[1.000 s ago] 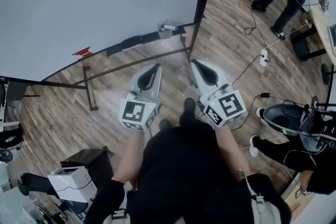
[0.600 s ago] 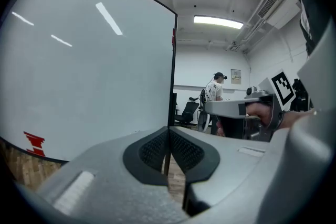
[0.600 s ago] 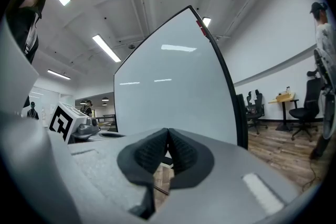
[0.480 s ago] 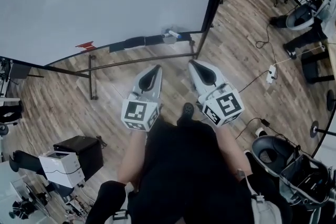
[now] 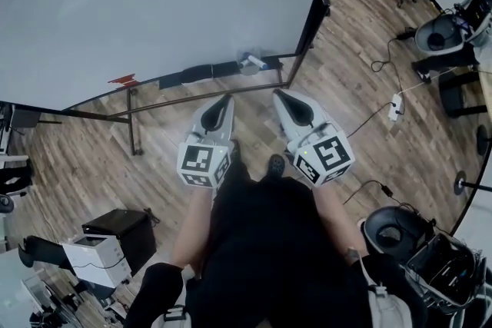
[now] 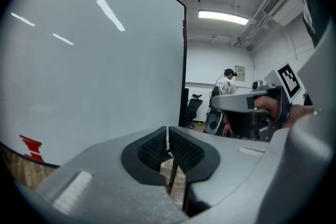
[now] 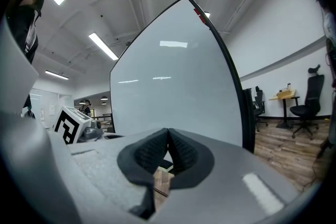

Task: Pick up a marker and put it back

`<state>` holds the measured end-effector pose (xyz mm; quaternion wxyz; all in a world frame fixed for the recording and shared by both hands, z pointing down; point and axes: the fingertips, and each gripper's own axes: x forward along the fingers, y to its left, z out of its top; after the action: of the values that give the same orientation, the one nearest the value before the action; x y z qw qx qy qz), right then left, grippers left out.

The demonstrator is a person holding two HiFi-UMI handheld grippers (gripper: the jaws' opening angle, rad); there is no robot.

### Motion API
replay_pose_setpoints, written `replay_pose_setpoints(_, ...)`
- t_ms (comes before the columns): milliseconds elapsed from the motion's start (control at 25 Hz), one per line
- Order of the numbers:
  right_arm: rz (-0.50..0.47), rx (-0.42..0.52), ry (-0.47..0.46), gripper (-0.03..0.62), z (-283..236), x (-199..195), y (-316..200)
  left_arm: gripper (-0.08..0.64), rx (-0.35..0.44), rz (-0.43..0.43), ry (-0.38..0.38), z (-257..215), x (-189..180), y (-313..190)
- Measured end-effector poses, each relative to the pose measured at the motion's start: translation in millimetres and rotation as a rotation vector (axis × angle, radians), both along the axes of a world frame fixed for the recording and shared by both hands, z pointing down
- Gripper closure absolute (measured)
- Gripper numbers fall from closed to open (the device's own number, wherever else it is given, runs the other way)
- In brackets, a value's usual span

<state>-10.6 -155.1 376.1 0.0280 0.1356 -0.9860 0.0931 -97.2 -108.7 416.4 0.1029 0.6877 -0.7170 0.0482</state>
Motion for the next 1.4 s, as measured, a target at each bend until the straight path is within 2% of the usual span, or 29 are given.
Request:
replay_pose_setpoints(440,0.195,-0.007,0.062,0.591,7.9,-13.0,-25.9,0.543,-0.067,0.227,0.002,37.0,-20.2,-54.9)
replay_pose_setpoints(680,0.274,-0.015,0.100,0.591,19.2,-19.2,-31.4,0.530,-0.116,0.273,0.009,66.4,-42.0,-72.5)
replay_pose_setpoints(760,0.301,-0.021,0.109,0.591,21.2,-20.6,-33.8,0.477,-0.136,0.293,0.006,74.3,-47.0,-78.7)
replay_pose_setpoints(880,0.333,-0.029,0.119,0.591,24.6,-24.0,-35.0,0.465,-0.156,0.331,0.000,83.9,-51.3,-86.1)
replay_pose_setpoints(1400,0.431,-0.056,0.145,0.591,35.2,-21.9,-43.9,0.425,-0.224,0.451,-0.062,117.1,-43.9,-114.3)
